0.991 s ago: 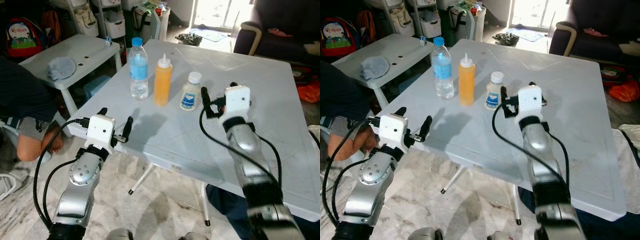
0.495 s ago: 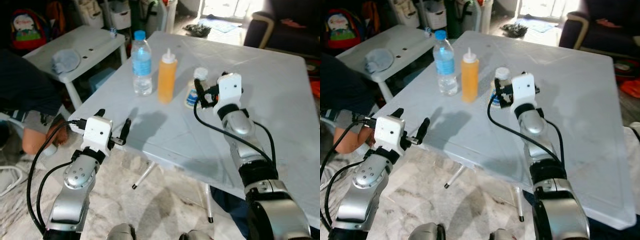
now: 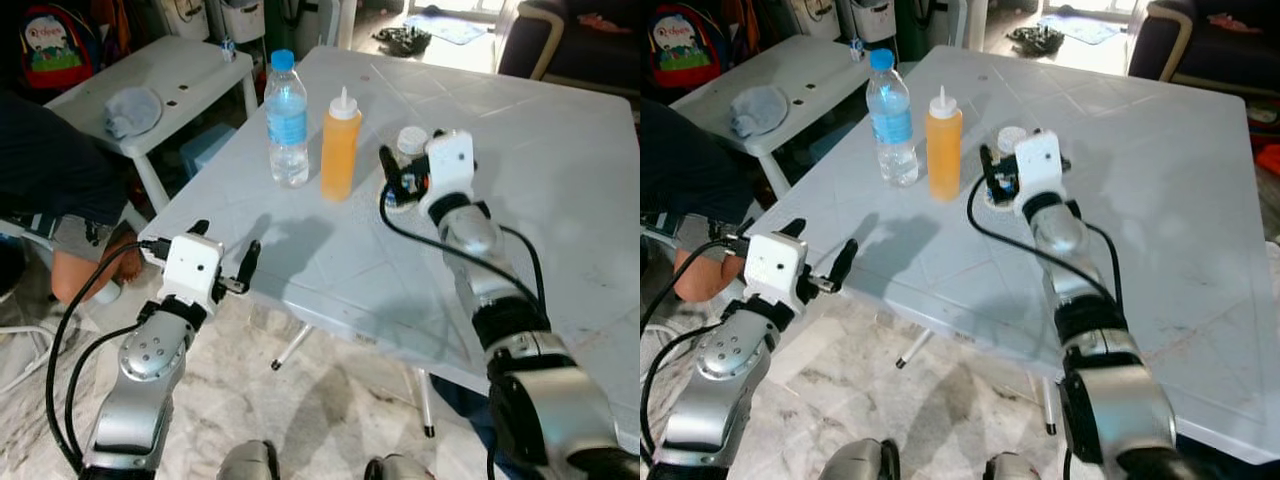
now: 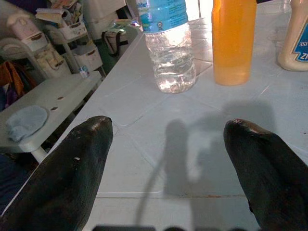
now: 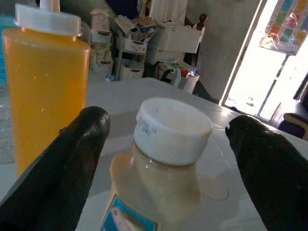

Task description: Restocking fridge

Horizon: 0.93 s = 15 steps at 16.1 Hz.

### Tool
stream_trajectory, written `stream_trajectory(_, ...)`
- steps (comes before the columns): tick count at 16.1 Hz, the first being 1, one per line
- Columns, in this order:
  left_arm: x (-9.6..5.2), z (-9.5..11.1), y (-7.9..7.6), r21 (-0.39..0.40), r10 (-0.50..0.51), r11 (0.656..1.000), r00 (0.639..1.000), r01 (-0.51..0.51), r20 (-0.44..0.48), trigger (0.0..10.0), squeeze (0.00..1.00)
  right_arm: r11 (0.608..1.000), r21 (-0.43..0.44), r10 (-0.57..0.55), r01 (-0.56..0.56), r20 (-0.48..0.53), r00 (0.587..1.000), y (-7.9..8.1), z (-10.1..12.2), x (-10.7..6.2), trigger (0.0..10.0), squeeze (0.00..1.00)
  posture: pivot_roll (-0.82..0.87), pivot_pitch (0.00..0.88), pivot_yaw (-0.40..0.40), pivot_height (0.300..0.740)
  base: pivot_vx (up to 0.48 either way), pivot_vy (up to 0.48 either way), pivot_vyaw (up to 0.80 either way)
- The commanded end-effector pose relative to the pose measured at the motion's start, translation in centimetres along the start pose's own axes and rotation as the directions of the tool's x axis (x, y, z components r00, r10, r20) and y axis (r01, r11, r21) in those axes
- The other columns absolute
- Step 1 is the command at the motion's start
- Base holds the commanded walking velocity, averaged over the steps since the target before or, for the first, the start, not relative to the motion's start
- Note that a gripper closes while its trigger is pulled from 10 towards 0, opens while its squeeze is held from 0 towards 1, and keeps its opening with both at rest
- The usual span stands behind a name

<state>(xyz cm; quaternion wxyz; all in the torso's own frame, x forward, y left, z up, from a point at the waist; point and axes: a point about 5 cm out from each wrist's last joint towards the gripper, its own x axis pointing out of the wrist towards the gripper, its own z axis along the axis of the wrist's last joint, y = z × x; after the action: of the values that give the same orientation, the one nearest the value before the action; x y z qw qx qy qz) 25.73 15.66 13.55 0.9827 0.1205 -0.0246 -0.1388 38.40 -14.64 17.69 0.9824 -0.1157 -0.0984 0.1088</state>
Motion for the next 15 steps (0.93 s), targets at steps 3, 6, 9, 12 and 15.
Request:
stream_trajectory(3,-0.4,0.2,0.1,0.014,-0.019,1.000,1.000,0.019,-0.010,10.0,0.00,1.000,-0.005,0.007,-0.007,-0.005,1.000,-0.4,0.5,0.7,10.0,0.00,0.17,0.131,0.044,0.740,0.000,0.000,0.00)
stream_trajectory(6,-0.4,0.2,0.1,0.016,-0.021,1.000,1.000,0.021,-0.018,10.0,0.00,0.999,0.001,0.034,-0.034,-0.010,0.999,-0.4,0.7,1.2,0.0,0.00,0.18,0.136,0.044,0.740,0.000,0.000,0.00)
stream_trajectory(9,-0.5,0.2,0.0,0.016,-0.023,1.000,1.000,0.023,-0.021,10.0,0.00,0.999,-0.019,0.041,-0.041,-0.007,0.999,-0.4,0.9,1.4,0.0,0.00,0.18,0.134,0.043,0.740,0.000,0.000,0.00)
stream_trajectory(12,-0.3,0.2,0.0,0.014,-0.024,1.000,1.000,0.024,-0.020,10.0,0.00,0.998,-0.052,0.045,-0.045,0.007,0.999,-0.3,0.9,1.4,0.0,0.00,0.17,0.130,0.043,0.740,0.000,0.000,0.00)
stream_trajectory(15,-0.1,0.2,-0.1,0.011,-0.025,1.000,1.000,0.025,-0.017,10.0,0.00,0.996,-0.074,0.049,-0.048,0.015,0.999,-0.4,0.9,1.2,0.0,0.00,0.17,0.126,0.040,0.740,0.000,0.000,0.00)
